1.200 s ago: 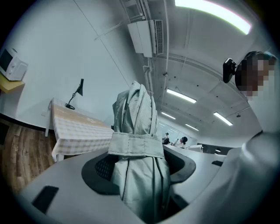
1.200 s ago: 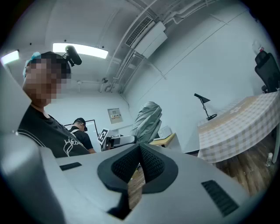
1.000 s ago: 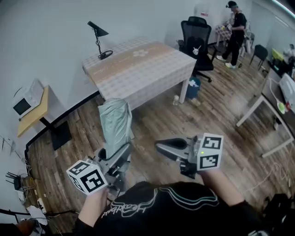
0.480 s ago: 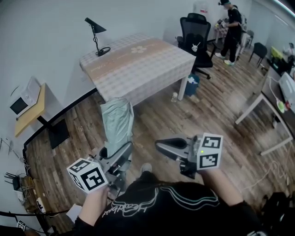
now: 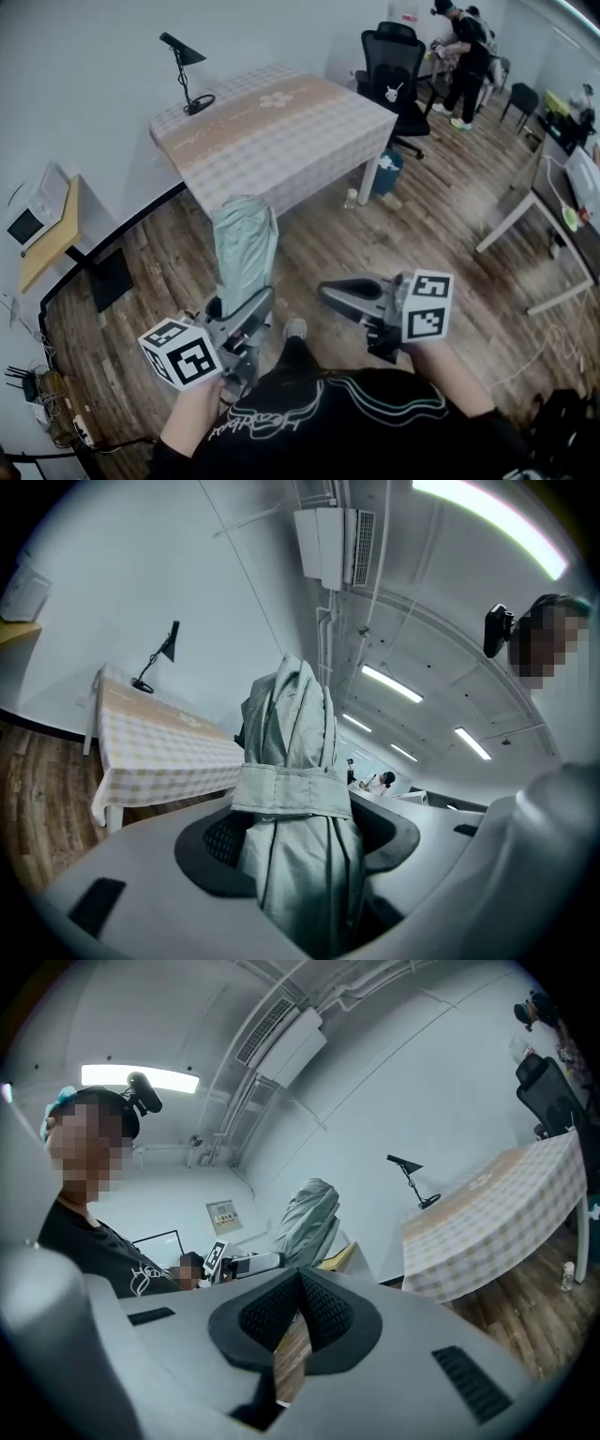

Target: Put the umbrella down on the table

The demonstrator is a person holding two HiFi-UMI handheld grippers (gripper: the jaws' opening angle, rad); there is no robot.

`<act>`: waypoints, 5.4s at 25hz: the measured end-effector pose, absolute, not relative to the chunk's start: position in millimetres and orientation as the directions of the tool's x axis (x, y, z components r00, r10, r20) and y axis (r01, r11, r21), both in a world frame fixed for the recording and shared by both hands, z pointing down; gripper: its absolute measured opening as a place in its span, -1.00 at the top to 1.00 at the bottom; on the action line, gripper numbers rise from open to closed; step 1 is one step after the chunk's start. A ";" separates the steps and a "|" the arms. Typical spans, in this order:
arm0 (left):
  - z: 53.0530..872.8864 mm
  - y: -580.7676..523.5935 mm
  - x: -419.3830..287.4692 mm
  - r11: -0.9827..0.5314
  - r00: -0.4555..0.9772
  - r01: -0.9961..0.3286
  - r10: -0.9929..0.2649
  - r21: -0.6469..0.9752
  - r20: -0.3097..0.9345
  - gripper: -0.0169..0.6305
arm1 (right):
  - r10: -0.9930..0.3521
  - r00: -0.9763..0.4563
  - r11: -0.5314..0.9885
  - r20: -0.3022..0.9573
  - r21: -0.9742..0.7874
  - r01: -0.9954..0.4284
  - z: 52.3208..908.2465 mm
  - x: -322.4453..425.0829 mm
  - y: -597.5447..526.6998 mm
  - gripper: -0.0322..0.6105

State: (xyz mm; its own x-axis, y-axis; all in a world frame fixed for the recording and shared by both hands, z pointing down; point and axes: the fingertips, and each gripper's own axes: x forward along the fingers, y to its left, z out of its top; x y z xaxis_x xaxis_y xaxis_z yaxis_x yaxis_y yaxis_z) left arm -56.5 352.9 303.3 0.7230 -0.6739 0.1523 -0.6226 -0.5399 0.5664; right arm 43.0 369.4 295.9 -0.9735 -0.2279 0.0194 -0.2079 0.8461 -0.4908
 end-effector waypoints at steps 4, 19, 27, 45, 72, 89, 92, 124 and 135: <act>314.1 308.3 -71.9 -0.529 0.724 -0.620 -0.670 0.580 0.163 0.13 | -0.239 -0.970 0.823 0.043 -0.521 -0.225 308.3 28.1 323.1 0.87; 339.0 112.4 -129.5 -0.481 0.737 -0.616 -0.633 0.624 0.239 0.13 | -0.271 -0.962 0.734 0.009 -0.644 -0.213 317.4 -23.9 127.1 0.87; 346.2 41.8 -153.5 -0.474 0.751 -0.591 -0.620 0.653 0.229 0.13 | -0.288 -0.957 0.723 0.040 -0.646 -0.244 326.3 -48.0 64.5 0.87; 319.0 -14.3 -135.2 -0.570 0.786 -0.572 -0.586 0.590 0.196 0.13 | -0.352 -0.936 0.748 0.010 -0.598 -0.288 307.4 -31.9 20.4 0.87; 364.5 -200.2 -103.5 -0.440 0.709 -0.658 -0.635 0.611 0.306 0.13 | -0.272 -0.961 0.687 0.039 -0.691 -0.223 346.8 4.9 -170.0 0.87; 413.7 -300.8 -87.3 -0.372 0.648 -0.736 -0.629 0.565 0.430 0.13 | -0.276 -0.956 0.601 0.101 -0.758 -0.254 399.4 41.3 -262.2 0.87; 427.3 -306.2 -83.2 -0.370 0.623 -0.768 -0.624 0.523 0.473 0.13 | -0.288 -0.952 0.588 0.107 -0.765 -0.263 407.9 50.9 -267.1 0.87; 592.5 -371.2 -98.3 -0.321 0.275 -0.941 -0.534 0.110 0.799 0.13 | -0.229 -0.956 0.460 0.184 -0.845 -0.273 476.8 69.6 -333.7 0.87; 615.4 -373.6 -99.4 -0.327 0.226 -0.943 -0.490 0.063 0.842 0.11 | -0.203 -0.960 0.439 0.192 -0.859 -0.264 486.9 68.8 -351.0 0.87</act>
State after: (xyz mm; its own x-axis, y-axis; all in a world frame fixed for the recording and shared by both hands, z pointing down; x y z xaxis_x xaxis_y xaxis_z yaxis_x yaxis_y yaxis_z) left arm -99.4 -373.6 615.4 0.2264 -0.4901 0.8417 -0.9428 -0.3274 0.0629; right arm 68.8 -351.0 486.9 -0.9602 -0.2029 0.1920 -0.2644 0.4385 -0.8589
